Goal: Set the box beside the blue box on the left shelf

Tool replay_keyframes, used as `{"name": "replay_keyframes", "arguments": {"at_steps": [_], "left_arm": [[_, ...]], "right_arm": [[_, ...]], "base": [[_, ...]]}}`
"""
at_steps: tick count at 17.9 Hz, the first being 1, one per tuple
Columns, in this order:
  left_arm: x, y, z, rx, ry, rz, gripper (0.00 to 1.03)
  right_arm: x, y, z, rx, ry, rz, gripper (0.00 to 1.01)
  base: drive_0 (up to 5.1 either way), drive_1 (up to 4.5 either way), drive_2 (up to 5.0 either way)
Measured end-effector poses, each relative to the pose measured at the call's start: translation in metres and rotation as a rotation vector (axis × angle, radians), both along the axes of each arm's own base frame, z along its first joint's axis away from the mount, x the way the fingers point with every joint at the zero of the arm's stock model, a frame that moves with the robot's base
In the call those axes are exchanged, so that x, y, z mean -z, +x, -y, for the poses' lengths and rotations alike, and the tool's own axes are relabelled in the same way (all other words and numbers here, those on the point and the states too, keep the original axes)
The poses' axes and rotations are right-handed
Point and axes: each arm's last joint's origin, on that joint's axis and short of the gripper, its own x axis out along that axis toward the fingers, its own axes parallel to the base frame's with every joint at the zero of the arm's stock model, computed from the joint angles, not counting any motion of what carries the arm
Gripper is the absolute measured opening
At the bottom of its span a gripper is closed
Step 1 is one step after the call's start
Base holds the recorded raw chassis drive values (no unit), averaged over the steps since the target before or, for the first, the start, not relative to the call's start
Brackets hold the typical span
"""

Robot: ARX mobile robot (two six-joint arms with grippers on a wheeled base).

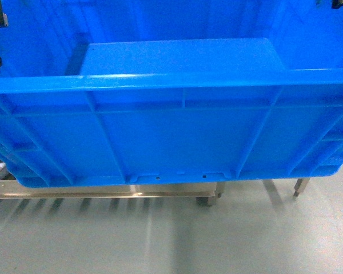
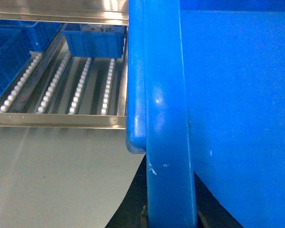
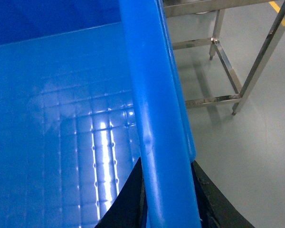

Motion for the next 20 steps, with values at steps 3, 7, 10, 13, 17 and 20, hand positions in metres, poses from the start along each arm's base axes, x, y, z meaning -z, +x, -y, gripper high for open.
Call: {"name": "replay_keyframes", "arguments": {"at_steps": [3, 7, 10, 13, 17, 20], "left_arm": [[0.0001, 0.0000, 0.0000, 0.000, 0.000, -0.001, 0.06], [0.0001, -0.0001, 0.0000, -0.001, -0.002, -0.002, 0.06], [0.0002, -0.0001, 0.0000, 0.000, -0.001, -0.003, 0.06], [0.0001, 0.0000, 0.0000, -0.001, -0.001, -0.001, 0.06], [0.0000, 0.0000, 0.0000, 0.000, -0.001, 0.000, 0.06], [0.0003, -0.0001, 0.0000, -0.001, -0.001, -0.004, 0.06]], "right_arm": [[0.0000, 0.0000, 0.0001, 0.000, 0.000, 0.000, 0.16], [0.0000, 0.0000, 0.0000, 0.001, 0.001, 0.000, 0.16], [0.0003, -0.0001, 0.0001, 0.001, 0.001, -0.003, 0.16], [0.0000, 0.0000, 0.0000, 0.002, 0.001, 0.000, 0.16], [0.0000, 0.0000, 0.0000, 0.001, 0.001, 0.000, 0.16], [0.0002, -0.0001, 0.0000, 0.001, 0.001, -0.002, 0.16]], "base": [[-4.9, 2.42, 2.4], [-5.0, 2.37, 2.4], [-5.0, 2.34, 2.3], [-5.0, 2.35, 2.3], [-5.0, 2.39, 2.4], [-4.9, 2.43, 2.4]]}}
